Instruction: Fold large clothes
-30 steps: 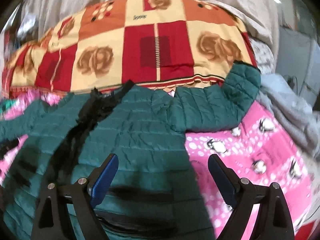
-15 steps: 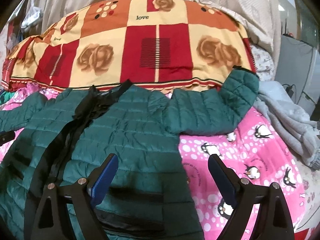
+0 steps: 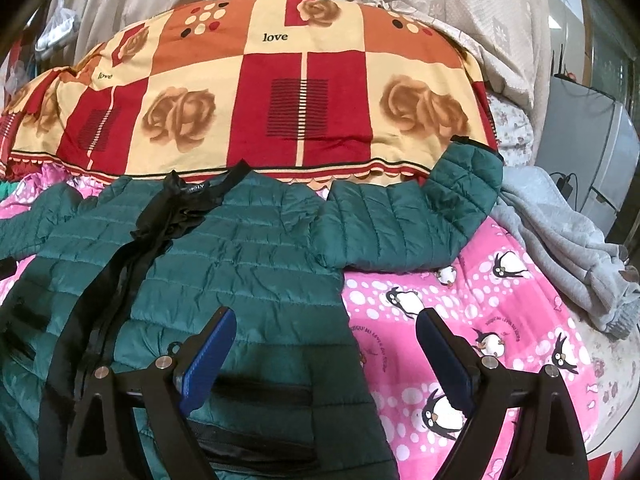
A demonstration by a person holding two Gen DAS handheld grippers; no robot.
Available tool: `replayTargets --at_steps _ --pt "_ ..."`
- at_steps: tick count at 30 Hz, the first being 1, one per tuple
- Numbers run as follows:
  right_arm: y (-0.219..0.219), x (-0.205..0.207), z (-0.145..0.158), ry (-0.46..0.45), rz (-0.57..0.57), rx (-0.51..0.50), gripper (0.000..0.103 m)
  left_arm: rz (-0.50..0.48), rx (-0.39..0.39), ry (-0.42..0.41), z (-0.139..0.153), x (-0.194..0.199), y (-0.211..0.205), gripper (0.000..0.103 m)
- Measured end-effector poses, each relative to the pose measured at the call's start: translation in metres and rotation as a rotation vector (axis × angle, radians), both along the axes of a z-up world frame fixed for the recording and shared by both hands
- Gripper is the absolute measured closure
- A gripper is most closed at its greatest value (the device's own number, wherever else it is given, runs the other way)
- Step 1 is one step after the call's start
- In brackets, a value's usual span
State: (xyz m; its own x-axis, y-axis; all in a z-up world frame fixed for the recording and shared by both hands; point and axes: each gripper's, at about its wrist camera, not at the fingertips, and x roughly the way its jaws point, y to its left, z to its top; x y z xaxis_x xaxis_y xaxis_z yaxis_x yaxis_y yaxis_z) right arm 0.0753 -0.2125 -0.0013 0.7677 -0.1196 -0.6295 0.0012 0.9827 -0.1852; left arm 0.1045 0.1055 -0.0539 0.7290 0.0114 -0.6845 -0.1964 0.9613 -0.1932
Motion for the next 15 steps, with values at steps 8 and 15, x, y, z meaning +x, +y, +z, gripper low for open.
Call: replayTargets --at_steps 8,15 --pt "0.001 0.001 -0.001 0.005 0.001 -0.004 0.013 0.047 -0.048 -0.008 -0.001 -0.003 0.013 0.0" --pt "0.002 0.001 -0.001 0.008 0.002 -0.01 0.013 0.052 -0.057 -0.015 -0.001 -0.005 0.014 0.0"
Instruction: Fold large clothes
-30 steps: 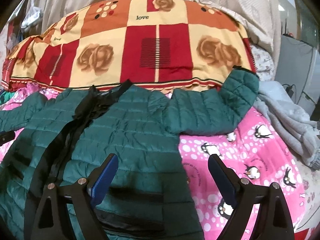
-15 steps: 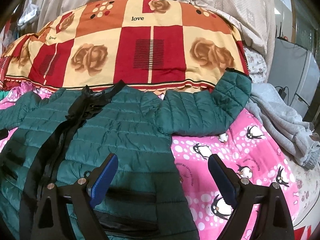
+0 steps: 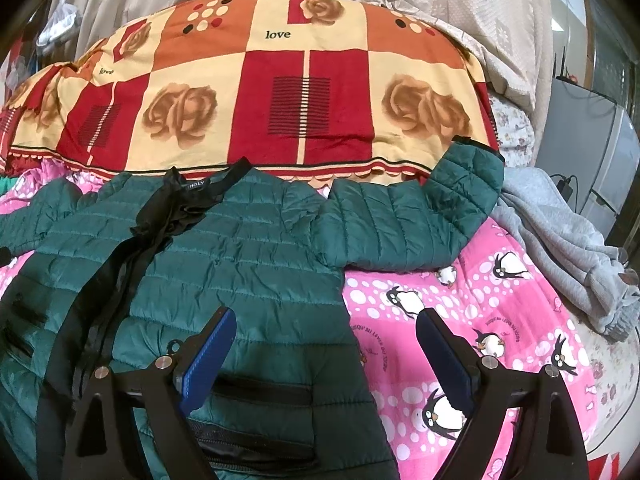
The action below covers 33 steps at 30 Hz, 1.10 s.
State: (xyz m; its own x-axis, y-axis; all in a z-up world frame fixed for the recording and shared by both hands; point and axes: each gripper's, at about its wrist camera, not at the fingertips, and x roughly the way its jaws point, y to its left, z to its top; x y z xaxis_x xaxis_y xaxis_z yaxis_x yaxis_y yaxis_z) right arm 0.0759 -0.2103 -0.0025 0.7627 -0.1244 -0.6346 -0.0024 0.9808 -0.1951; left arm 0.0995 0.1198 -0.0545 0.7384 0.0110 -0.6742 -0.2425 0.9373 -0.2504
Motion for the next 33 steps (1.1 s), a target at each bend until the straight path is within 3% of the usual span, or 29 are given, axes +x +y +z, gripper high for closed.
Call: replayTargets --at_steps 33 --pt "-0.0039 -0.0054 0.0068 -0.024 -0.013 0.023 0.013 0.017 0.023 0.027 -0.0043 0.0045 0.0016 0.0"
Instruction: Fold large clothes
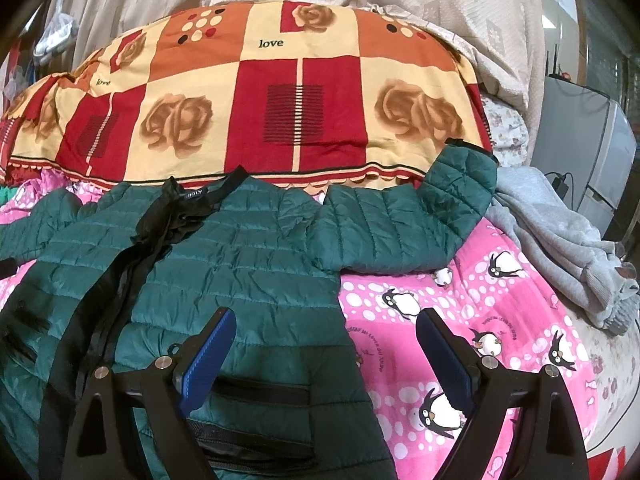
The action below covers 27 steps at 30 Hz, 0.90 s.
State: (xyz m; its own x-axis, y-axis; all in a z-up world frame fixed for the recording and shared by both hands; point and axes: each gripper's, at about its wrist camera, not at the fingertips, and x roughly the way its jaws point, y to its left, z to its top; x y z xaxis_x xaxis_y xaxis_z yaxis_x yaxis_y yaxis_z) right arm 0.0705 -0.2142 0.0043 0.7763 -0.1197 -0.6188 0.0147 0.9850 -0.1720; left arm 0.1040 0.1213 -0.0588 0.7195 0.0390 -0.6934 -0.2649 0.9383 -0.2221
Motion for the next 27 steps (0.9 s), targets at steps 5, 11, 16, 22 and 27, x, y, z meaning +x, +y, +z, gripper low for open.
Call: replayTargets --at_steps 5,11,16,22,27 --pt "-0.004 0.0 -0.001 0.001 -0.003 0.014 0.013 0.004 0.009 0.0 0.0 0.0 -0.001 0.0" --pt "-0.005 -0.001 -0.002 0.0 -0.003 0.016 0.013 0.007 0.004 0.002 0.0 0.0 0.001 0.0" --pt "-0.004 -0.001 -0.001 0.002 -0.003 0.008 0.013 0.013 -0.011 0.001 -0.001 0.0 0.005 0.0" --pt "-0.005 -0.001 -0.002 0.008 -0.006 0.015 0.013 0.057 -0.134 -0.047 0.003 -0.007 0.039 0.0" --pt "-0.008 -0.001 -0.002 -0.002 -0.006 0.023 0.013 0.172 -0.164 -0.114 0.003 -0.021 0.129 0.0"
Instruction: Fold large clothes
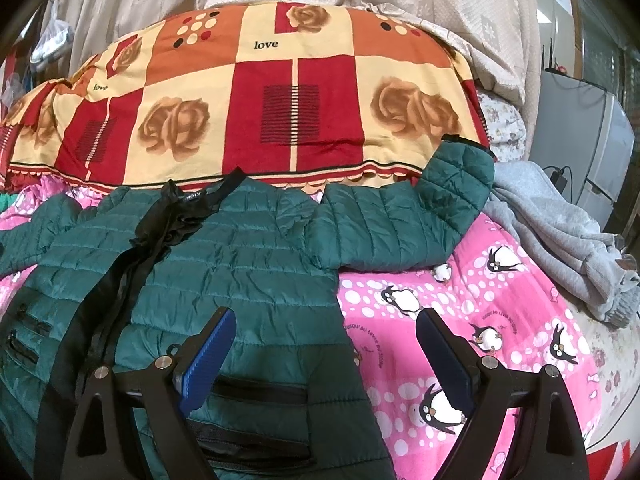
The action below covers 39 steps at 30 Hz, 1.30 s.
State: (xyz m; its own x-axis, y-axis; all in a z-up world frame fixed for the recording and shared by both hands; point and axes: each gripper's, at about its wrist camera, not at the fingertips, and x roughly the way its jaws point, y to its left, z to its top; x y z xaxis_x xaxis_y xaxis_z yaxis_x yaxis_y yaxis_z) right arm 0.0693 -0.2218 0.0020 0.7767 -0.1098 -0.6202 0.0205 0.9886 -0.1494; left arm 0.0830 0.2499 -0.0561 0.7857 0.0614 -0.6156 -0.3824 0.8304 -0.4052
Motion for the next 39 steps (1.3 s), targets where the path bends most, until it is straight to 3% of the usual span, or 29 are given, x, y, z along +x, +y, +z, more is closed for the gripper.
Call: replayTargets --at_steps 5,11,16,26,27,28,29,33,35,39 --pt "-0.002 -0.001 0.0 0.004 0.003 0.008 0.013 0.102 0.0 -0.005 -0.009 -0.028 0.088 0.0" --pt "-0.002 0.0 -0.001 0.01 0.0 0.016 0.013 0.217 -0.093 -0.095 -0.021 -0.07 0.174 0.001" --pt "0.001 0.003 -0.003 0.018 -0.002 0.013 0.013 0.22 -0.16 -0.094 -0.036 -0.066 0.21 0.009" --pt "-0.006 0.007 -0.008 0.049 -0.019 0.037 0.013 0.256 -0.199 -0.153 -0.034 -0.045 0.237 0.01" --pt "-0.007 0.007 -0.009 0.052 -0.021 0.041 0.013 0.262 -0.193 -0.155 -0.032 -0.044 0.239 0.025" --pt "-0.008 0.007 -0.009 0.056 -0.024 0.047 0.013 0.269 -0.186 -0.148 -0.03 -0.043 0.24 0.067" --pt "-0.009 0.008 -0.01 0.059 -0.026 0.052 0.013 0.278 -0.18 -0.118 -0.028 -0.04 0.241 0.088" --pt "-0.012 0.007 -0.01 0.063 -0.037 0.064 0.013 0.266 -0.087 -0.07 -0.012 -0.03 0.228 0.091" --pt "-0.013 0.006 -0.01 0.058 -0.043 0.067 0.013 0.243 -0.069 -0.084 -0.001 -0.026 0.216 0.091" --pt "-0.014 0.003 -0.008 0.045 -0.046 0.065 0.013 0.087 -0.066 -0.118 0.026 0.005 0.167 0.091"
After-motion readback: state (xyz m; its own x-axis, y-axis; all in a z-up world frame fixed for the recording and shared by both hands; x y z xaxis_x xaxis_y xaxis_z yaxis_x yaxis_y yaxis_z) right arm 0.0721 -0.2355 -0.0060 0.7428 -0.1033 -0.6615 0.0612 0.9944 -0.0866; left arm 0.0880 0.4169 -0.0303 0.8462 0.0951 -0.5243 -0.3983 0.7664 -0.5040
